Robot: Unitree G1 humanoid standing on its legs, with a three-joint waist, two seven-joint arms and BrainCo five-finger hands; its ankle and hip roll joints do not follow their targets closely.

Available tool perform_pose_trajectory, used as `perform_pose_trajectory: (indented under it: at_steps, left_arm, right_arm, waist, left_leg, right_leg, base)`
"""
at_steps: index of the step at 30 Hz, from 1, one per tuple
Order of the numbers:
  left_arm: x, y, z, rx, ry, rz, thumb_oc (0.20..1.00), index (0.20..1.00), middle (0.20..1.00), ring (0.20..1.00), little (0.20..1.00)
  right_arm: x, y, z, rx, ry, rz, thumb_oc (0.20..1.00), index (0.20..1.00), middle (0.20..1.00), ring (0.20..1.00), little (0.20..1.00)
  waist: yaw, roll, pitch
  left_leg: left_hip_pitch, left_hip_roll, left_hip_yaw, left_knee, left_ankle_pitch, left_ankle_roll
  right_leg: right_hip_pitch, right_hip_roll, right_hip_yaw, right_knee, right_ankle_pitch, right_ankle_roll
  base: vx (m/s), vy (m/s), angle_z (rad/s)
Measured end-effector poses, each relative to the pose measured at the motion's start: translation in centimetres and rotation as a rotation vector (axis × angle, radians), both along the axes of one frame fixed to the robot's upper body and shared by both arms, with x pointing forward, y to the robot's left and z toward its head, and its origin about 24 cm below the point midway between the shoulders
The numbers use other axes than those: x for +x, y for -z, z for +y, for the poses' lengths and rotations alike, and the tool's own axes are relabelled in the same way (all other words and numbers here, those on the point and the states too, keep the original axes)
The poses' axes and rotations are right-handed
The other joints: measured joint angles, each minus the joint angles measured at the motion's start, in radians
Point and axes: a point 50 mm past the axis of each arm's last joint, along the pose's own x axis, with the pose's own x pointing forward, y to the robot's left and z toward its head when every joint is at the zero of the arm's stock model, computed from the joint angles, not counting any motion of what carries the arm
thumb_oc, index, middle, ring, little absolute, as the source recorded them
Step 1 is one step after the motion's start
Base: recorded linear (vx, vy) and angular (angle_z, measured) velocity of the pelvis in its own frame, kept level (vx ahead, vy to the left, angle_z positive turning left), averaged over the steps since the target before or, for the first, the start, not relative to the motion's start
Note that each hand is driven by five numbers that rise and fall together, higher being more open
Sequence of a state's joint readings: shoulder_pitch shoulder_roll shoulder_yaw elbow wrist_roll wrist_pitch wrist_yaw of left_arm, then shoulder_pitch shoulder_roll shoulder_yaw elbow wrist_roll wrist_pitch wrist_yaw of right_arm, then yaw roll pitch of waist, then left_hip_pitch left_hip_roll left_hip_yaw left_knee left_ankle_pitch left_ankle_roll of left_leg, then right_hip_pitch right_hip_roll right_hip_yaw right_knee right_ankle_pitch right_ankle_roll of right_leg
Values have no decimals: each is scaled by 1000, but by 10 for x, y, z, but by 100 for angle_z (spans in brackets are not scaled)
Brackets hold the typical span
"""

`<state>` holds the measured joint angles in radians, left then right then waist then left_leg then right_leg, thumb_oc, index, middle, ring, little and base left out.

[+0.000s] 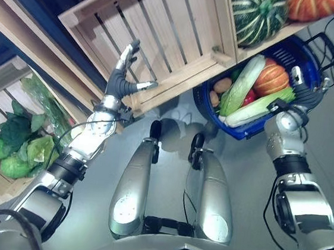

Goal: Pick up fruits and vegetables into the basket

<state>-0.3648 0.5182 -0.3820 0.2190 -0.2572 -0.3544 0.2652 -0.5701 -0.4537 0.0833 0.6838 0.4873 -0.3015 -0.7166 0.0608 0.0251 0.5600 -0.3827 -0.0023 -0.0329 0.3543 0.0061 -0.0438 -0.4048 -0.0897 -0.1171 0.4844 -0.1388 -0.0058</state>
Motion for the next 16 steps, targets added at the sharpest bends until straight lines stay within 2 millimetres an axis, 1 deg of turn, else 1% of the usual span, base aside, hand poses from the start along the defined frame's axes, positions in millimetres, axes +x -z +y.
perform_pose_trajectory:
  at_steps: [1, 2, 3, 4, 5, 7, 8, 9, 10, 11, 13, 15, 16]
  left_arm:
    - [-3, 5, 2, 5, 3, 20, 1000, 1000, 1000, 1000, 1000]
    - [-4, 8, 3, 8, 5, 33, 1000, 1000, 1000, 1000, 1000]
    - [-7, 14, 5, 14, 9, 54, 1000, 1000, 1000, 1000, 1000]
    - [-10, 22, 8, 17, 5, 83, 1000, 1000, 1000, 1000, 1000]
    - [-13, 30, 12, 20, -7, 117, 1000, 1000, 1000, 1000, 1000]
    - [-17, 43, 20, 27, -30, 168, 1000, 1000, 1000, 1000, 1000]
    - [-18, 47, 23, 27, -41, 184, 1000, 1000, 1000, 1000, 1000]
    - [-21, 54, 26, 30, -55, 213, 1000, 1000, 1000, 1000, 1000]
    - [-25, 61, 29, 32, -71, 246, 1000, 1000, 1000, 1000, 1000]
    - [-29, 73, 33, 40, -90, 292, 1000, 1000, 1000, 1000, 1000]
    - [-42, 102, 36, 35, -118, 408, 1000, 1000, 1000, 1000, 1000]
    - [-56, 126, 41, 53, -143, 504, 1000, 1000, 1000, 1000, 1000]
    - [-61, 133, 43, 66, -151, 535, 1000, 1000, 1000, 1000, 1000]
  right_arm:
    - [-5, 8, 3, 2, -12, 10, 1000, 1000, 1000, 1000, 1000]
    - [-9, 13, 5, -4, -18, 20, 1000, 1000, 1000, 1000, 1000]
    - [-14, 23, 6, -9, -21, 47, 1000, 1000, 1000, 1000, 1000]
    - [-22, 36, 8, 1, -25, 78, 1000, 1000, 1000, 1000, 1000]
    - [-26, 44, 12, 14, -44, 93, 1000, 1000, 1000, 1000, 1000]
    - [-41, 66, 12, 30, -64, 146, 1000, 1000, 1000, 1000, 1000]
    - [-46, 73, 13, 36, -76, 163, 1000, 1000, 1000, 1000, 1000]
    - [-53, 84, 14, 44, -96, 196, 1000, 1000, 1000, 1000, 1000]
    - [-60, 94, 17, 58, -108, 225, 1000, 1000, 1000, 1000, 1000]
    - [-63, 100, 22, 74, -130, 239, 1000, 1000, 1000, 1000, 1000]
    - [-84, 128, 24, 107, -160, 339, 1000, 1000, 1000, 1000, 1000]
    - [-99, 148, 26, 128, -207, 423, 1000, 1000, 1000, 1000, 1000]
    - [-102, 155, 28, 135, -227, 453, 1000, 1000, 1000, 1000, 1000]
  waist:
    - [-1, 0, -1]
    - [-1, 0, -1]
    - [-1, 0, -2]
    - [-3, 1, -3]
    - [-6, 1, -9]
    - [-11, -1, -21]
    - [-9, -2, -25]
    - [-10, -6, -41]
    - [-12, -9, -54]
    - [-13, -11, -69]
    - [-16, -17, -196]
    - [-21, -25, -260]
    - [-24, -29, -280]
  left_leg:
    - [49, 1, -2, -58, 20, 4]
    - [75, 2, -2, -88, 30, 4]
    - [109, 3, -2, -120, 35, 4]
    - [148, 6, -4, -161, 44, 7]
    - [187, 8, -2, -203, 51, 8]
    - [236, 13, 0, -245, 52, 10]
    - [257, 14, 0, -260, 52, 10]
    - [281, 15, -1, -283, 52, 11]
    - [310, 18, 0, -308, 53, 12]
    - [346, 18, -1, -329, 53, 12]
    - [351, 16, -3, -369, 53, 12]
    - [397, 14, 1, -402, 54, 12]
    - [410, 14, 1, -413, 54, 12]
  right_leg:
    - [44, 3, -3, -47, 9, 1]
    - [66, 6, -4, -72, 16, 3]
    - [101, 10, -5, -104, 24, 0]
    - [137, 14, -4, -147, 39, 1]
    - [176, 18, -5, -189, 49, 5]
    - [233, 21, -7, -242, 57, 12]
    - [257, 24, -7, -264, 62, 14]
    - [286, 27, -8, -302, 71, 17]
    - [318, 30, -7, -338, 82, 19]
    - [361, 32, -8, -375, 90, 22]
    - [377, 33, -8, -444, 107, 29]
    - [436, 34, -6, -512, 127, 33]
    - [454, 35, -6, -535, 133, 34]
  base:
    - [93, 1, 2]
    - [87, 23, -1]
    - [83, 28, -5]
    - [105, 35, -9]
    - [94, 18, -8]
    - [74, 14, -3]
    - [87, 36, -2]
    - [89, 47, -7]
    - [96, 61, -9]
    - [51, 61, -8]
    - [40, 79, -4]
    - [11, 73, -5]
    - [-9, 58, -5]
